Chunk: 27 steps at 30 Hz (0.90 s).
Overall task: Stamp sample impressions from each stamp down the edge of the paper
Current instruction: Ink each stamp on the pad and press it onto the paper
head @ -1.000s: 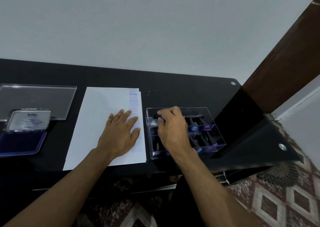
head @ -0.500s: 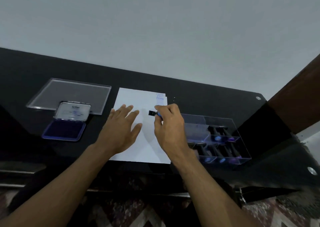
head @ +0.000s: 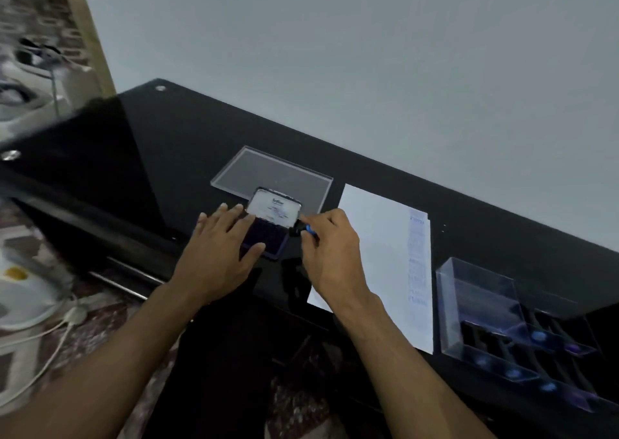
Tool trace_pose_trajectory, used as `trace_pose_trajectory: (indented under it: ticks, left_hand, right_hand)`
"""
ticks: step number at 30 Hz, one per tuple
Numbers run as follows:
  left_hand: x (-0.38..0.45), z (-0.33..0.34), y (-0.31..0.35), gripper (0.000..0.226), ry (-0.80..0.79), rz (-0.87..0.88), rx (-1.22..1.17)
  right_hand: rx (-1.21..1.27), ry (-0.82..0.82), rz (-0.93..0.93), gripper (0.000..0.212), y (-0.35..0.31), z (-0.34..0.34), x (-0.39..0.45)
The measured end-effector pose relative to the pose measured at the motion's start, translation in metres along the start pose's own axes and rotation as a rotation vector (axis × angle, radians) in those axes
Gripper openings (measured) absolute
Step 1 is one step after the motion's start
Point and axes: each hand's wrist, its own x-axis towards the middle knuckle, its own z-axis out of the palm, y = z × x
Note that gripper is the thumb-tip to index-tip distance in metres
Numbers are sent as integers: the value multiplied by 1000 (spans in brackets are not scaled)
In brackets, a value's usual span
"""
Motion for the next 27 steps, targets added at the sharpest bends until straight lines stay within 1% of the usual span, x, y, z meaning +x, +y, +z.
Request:
trace_pose_trajectory:
  ticks: [2,4,6,9,11,16,20,27]
  left_hand:
    - [-6,-2,-17,79,4,-27,10]
    - [-9,-2,-31,81,10,-46,6]
    - [-9,-1,-41,82,3,-66,9]
    - [-7,2,-52,76,-13,-91,10]
    - [-7,4,-55,75,-18,-90,-6]
    - [-10,15,-59,83,-2,-67,16]
    - [-11,20,-60,79,48,-63,26]
    - [-11,22,-59,77,71,-67,53]
  right_hand:
    - [4,-36,-8,28,-13,10,4]
    - [6,-69,-13,25,-26,17,8]
    - [4,-88,-24,22,-35,23,13]
    - [-33,-137,-16,23,-43,30,20]
    - [-50,-158,-11,24,-46,33,24]
    - [-103,-200,3,27,-51,37,31]
    - [-142,-245,26,27,-56,36,35]
    - [-239,-337,28,26,-61,42,42]
